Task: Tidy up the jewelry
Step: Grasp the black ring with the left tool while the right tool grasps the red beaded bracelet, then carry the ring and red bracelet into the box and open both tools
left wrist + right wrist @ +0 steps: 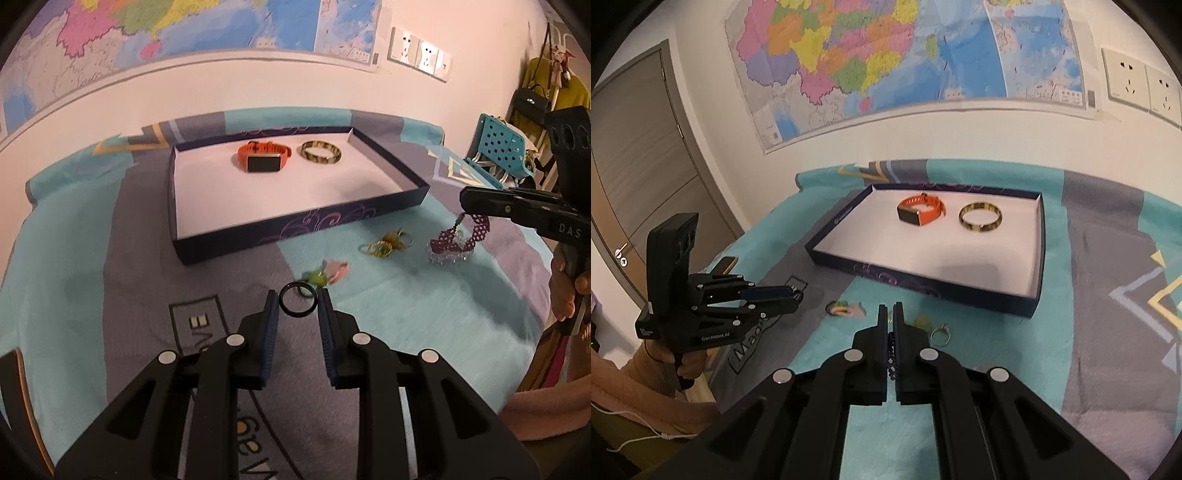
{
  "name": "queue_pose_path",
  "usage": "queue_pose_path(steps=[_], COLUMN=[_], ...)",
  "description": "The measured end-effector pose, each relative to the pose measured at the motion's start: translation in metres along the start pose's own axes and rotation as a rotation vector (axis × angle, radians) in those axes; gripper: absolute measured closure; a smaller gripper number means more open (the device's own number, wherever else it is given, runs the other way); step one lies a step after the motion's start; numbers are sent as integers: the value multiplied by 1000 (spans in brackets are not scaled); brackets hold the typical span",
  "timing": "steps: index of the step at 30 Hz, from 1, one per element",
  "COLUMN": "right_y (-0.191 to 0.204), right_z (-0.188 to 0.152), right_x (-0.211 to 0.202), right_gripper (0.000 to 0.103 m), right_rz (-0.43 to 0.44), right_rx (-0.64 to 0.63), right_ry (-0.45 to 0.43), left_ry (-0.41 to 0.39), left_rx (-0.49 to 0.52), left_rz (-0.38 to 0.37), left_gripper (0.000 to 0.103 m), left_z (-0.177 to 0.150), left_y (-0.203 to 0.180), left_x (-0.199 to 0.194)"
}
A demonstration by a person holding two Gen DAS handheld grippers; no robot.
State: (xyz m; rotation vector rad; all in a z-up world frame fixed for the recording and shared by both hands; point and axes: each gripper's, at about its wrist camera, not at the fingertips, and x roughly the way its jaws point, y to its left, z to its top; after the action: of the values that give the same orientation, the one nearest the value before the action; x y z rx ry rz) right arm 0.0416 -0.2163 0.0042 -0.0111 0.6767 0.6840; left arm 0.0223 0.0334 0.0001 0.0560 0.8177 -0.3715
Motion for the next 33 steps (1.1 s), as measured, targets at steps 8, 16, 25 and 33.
queue_pose_path(steps=[8,16,25,33], right_y=[-7,-17,-33,-49], right_z=[20,43,71,88], right_x=[0,5,25,57], right_gripper=[102,102,102,102], right_rz=[-7,-3,-35,-51], right_rx=[-11,-6,-2,20], right_ry=[-30,-55,-68,-41], left_ry=[-31,-54,-70,-45], left_rx=[12,21,20,26], left_rz=[4,14,21,38], left_gripper=[81,81,81,81], left_z=[17,40,69,86], left_y=[0,6,13,18], left_x=[1,9,23,48])
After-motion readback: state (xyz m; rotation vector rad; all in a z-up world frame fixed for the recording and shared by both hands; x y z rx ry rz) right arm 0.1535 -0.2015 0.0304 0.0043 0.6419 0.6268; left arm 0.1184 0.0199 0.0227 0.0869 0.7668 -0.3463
